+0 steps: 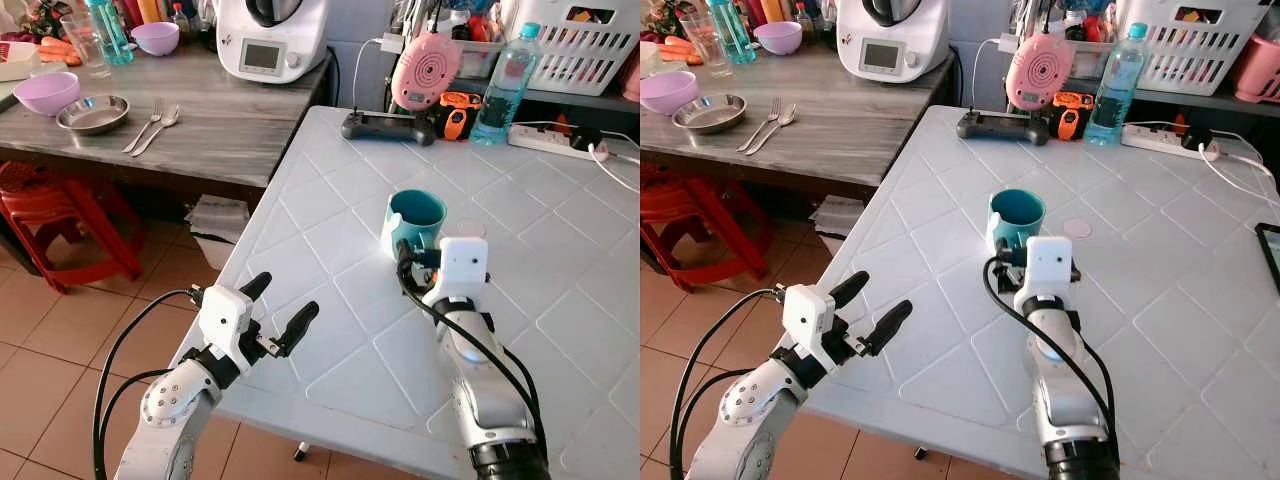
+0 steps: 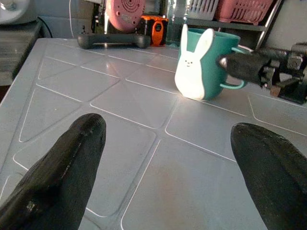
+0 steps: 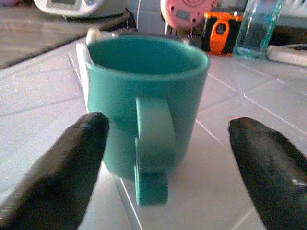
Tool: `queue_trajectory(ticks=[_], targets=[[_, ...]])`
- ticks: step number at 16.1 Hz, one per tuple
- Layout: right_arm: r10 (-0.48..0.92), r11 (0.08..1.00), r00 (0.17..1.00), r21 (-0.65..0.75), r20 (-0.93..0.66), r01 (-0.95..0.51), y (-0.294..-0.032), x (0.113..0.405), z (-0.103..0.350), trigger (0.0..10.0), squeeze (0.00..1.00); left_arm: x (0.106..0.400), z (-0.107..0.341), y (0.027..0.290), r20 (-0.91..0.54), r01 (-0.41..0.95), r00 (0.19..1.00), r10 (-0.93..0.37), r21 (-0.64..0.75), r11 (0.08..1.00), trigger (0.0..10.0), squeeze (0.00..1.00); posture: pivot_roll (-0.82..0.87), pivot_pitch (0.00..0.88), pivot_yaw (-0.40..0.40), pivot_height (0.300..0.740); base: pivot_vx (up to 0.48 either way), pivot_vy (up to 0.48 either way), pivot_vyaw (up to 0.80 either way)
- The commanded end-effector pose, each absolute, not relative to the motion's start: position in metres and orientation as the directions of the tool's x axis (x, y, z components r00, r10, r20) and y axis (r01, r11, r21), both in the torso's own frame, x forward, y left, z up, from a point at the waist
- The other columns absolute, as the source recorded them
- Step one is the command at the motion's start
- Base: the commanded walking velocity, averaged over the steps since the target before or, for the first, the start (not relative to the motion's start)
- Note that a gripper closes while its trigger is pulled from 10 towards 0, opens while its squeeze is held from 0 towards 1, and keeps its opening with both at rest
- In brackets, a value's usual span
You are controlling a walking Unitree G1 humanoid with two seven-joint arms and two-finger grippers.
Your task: Setting the table
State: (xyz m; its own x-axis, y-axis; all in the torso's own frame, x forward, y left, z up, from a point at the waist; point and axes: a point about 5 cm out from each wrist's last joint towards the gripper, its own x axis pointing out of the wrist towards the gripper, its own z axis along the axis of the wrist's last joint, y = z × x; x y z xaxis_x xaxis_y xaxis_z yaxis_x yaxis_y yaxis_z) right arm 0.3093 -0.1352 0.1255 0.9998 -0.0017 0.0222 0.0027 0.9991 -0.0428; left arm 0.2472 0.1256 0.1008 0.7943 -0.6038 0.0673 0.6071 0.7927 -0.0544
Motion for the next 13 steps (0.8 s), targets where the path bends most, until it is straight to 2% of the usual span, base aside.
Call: queue_trajectory(ticks=[1, 7, 8, 9, 11, 12, 13], targets=[[0.020, 0.999, 0.999, -0.036, 0.044, -0.018, -0.1323, 0.3120, 0.1301, 0.0, 0.00, 0.2463, 0.0981, 0.1277, 0.053, 0.599, 0.801, -0.597, -0.054, 0.799, 10.0, 0.00, 0.11, 0.077, -0.005, 0.740, 0.000, 0.000, 0.00], [0.024, 0.999, 0.999, -0.040, 0.035, -0.023, -0.1332, 0.3109, 0.1273, 0.0, 0.00, 0.2459, 0.0975, 0.1279, 0.053, 0.593, 0.805, -0.591, -0.059, 0.803, 10.0, 0.00, 0.11, 0.078, -0.010, 0.740, 0.000, 0.000, 0.00], [0.024, 0.999, 0.999, -0.041, 0.032, -0.023, -0.1332, 0.3105, 0.1266, 0.8, 0.00, 0.2460, 0.0974, 0.1279, 0.052, 0.592, 0.806, -0.590, -0.059, 0.804, 10.0, 0.00, 0.11, 0.078, -0.010, 0.740, 0.000, 0.000, 0.00], [0.024, 0.999, 0.999, -0.041, 0.026, -0.023, -0.1333, 0.3099, 0.1254, 2.9, 0.00, 0.2461, 0.0972, 0.1279, 0.052, 0.592, 0.806, -0.589, -0.060, 0.804, 10.0, 0.00, 0.11, 0.078, -0.010, 0.740, 0.000, 0.000, 0.00], [0.019, 0.999, 1.000, -0.044, 0.018, -0.019, -0.1340, 0.3088, 0.1233, 9.5, 0.00, 0.2465, 0.0970, 0.1280, 0.052, 0.591, 0.807, -0.589, -0.060, 0.805, 10.0, 0.00, 0.11, 0.078, -0.010, 0.740, 0.000, 0.000, 0.00], [0.018, 0.999, 1.000, -0.044, 0.016, -0.017, -0.1344, 0.3086, 0.1228, 10.0, 0.00, 0.2467, 0.0969, 0.1279, 0.052, 0.591, 0.807, -0.589, -0.060, 0.804, 10.0, 0.00, 0.11, 0.078, -0.010, 0.740, 0.000, 0.000, 0.00], [0.016, 0.999, 1.000, -0.046, 0.013, -0.016, -0.1348, 0.3084, 0.1221, 10.0, 0.00, 0.2472, 0.0967, 0.1278, 0.051, 0.592, 0.806, -0.590, -0.061, 0.804, 10.0, 0.00, 0.11, 0.078, -0.010, 0.740, 0.000, 0.000, 0.00]])
